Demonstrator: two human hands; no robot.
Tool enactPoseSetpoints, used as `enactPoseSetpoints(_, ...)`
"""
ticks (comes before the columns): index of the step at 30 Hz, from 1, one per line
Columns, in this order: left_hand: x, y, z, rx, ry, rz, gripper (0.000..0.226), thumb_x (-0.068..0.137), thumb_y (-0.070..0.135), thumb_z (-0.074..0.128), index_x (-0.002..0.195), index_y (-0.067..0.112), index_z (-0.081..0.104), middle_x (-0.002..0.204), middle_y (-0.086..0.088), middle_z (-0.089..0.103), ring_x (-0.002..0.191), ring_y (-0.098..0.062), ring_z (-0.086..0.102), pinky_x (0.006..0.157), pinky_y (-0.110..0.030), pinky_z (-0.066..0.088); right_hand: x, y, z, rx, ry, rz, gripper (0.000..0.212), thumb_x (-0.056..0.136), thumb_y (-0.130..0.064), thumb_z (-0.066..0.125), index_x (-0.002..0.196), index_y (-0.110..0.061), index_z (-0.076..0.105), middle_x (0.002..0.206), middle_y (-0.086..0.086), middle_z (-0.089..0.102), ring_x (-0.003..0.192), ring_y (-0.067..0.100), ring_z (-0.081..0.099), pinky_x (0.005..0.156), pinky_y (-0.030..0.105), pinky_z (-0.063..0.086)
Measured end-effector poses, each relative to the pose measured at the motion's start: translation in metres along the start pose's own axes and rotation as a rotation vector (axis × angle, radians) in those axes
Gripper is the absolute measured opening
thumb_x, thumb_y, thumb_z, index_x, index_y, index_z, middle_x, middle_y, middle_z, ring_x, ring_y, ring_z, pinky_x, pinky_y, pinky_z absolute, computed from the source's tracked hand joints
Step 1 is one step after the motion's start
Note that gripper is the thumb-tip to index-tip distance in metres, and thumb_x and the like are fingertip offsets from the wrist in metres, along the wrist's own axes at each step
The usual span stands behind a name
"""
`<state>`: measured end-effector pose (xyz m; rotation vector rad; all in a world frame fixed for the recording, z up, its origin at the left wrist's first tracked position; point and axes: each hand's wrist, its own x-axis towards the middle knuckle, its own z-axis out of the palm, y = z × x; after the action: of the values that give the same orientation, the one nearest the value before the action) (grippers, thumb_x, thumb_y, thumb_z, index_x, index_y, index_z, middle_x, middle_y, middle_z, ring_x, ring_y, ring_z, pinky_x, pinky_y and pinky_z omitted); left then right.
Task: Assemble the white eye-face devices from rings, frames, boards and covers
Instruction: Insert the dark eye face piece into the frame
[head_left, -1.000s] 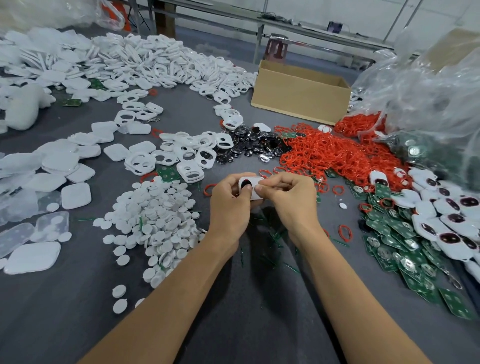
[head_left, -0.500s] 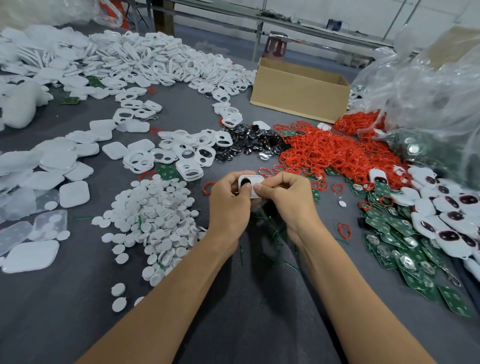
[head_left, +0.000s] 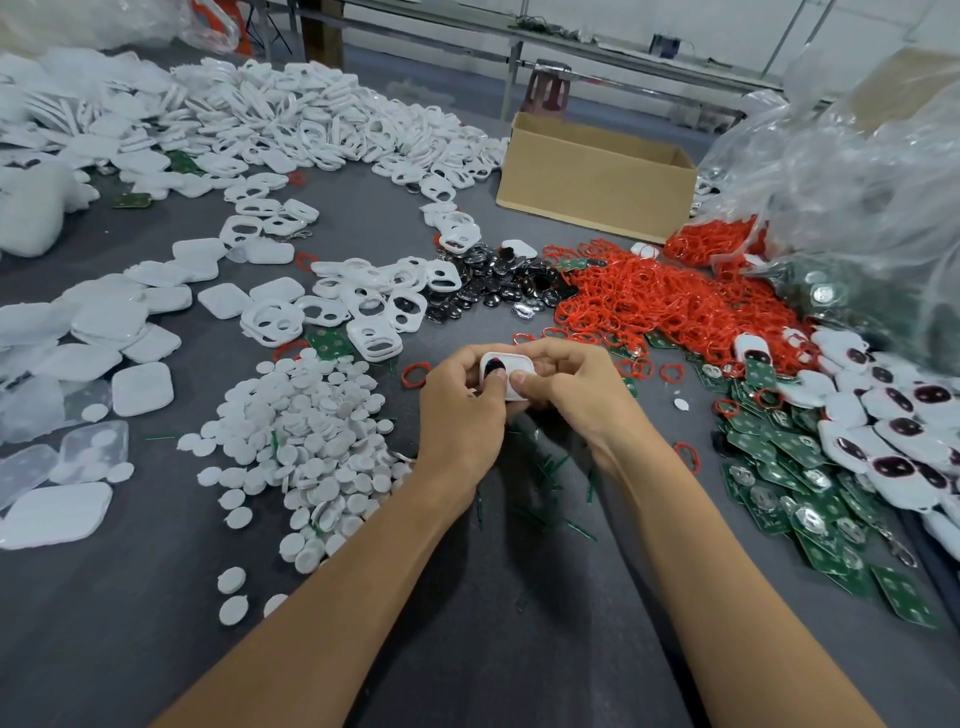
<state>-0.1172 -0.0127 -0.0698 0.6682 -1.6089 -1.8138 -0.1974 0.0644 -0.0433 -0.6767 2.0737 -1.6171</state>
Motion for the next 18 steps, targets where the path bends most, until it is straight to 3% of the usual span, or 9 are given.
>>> enactPoseSetpoints(3,-0.002,-0.001,0.000,0.034,0.038,0.029,0.023,0.092,0.000,0.052,0.095,0.018,0.067,0.096,-0.007,0.070,0.094,-0.025,0.068,0.086,-0.049,0.056,0.000,-0.002,0.000,-0.010,0.010,-0.063,0.025,0.080,0.010,0.065,0.092,-0.011,0.072,0.077,0.012,0.053,0.075,0.023,0.052,0.076,0.046,0.050)
enactPoseSetpoints(6,-0.004,0.001,0.000,0.017,0.066,0.034,0.023,0.091,0.002,0.054,0.096,0.023,0.061,0.097,-0.001,0.066,0.094,-0.020,0.066,0.085,-0.048,0.056,0.000,-0.002,-0.001,-0.007,-0.019,-0.095,0.027,0.079,0.008,0.067,0.091,-0.016,0.073,0.076,0.013,0.052,0.074,0.026,0.052,0.076,0.061,0.050)
enactPoseSetpoints(8,-0.003,0.002,-0.001,0.006,0.086,0.027,0.029,0.090,0.000,0.054,0.100,0.026,0.049,0.102,0.001,0.059,0.095,-0.015,0.063,0.086,-0.045,0.057,0.000,-0.001,-0.003,0.024,-0.058,-0.085,0.026,0.080,0.009,0.066,0.088,-0.015,0.073,0.075,0.015,0.054,0.070,0.027,0.052,0.065,0.053,0.051)
enactPoseSetpoints(11,-0.004,0.004,0.000,-0.148,0.012,-0.055,0.034,0.091,-0.006,0.052,0.099,0.025,0.042,0.109,-0.005,0.054,0.091,-0.012,0.064,0.068,-0.031,0.060,0.001,-0.001,-0.009,0.038,-0.090,-0.038,0.023,0.079,0.010,0.066,0.083,-0.012,0.072,0.072,0.014,0.056,0.058,0.019,0.048,0.051,0.027,0.041)
enactPoseSetpoints(13,-0.005,0.007,0.002,-0.262,-0.043,-0.114,0.030,0.091,-0.007,0.054,0.100,0.020,0.044,0.110,-0.009,0.054,0.082,-0.010,0.069,0.061,-0.024,0.057,0.001,-0.002,-0.016,0.082,-0.113,0.011,0.020,0.079,0.011,0.065,0.085,-0.008,0.070,0.070,0.013,0.056,0.056,0.017,0.046,0.048,0.022,0.039)
enactPoseSetpoints(16,-0.006,0.005,0.002,-0.307,-0.105,-0.142,0.034,0.085,-0.008,0.062,0.102,0.018,0.048,0.116,-0.015,0.056,0.091,-0.018,0.068,0.067,-0.026,0.059,0.001,-0.003,-0.024,0.120,-0.147,0.059,0.018,0.080,0.012,0.063,0.090,-0.002,0.069,0.065,0.010,0.055,0.052,0.015,0.044,0.047,0.021,0.037)
enactPoseSetpoints(18,-0.007,0.002,0.001,-0.180,-0.154,-0.071,0.045,0.077,-0.009,0.071,0.105,0.021,0.052,0.118,-0.013,0.059,0.101,-0.023,0.065,0.079,-0.033,0.058,0.001,-0.005,-0.027,0.106,-0.148,0.076,0.018,0.079,0.011,0.063,0.093,0.001,0.068,0.059,0.007,0.052,0.047,0.012,0.042,0.047,0.022,0.035)
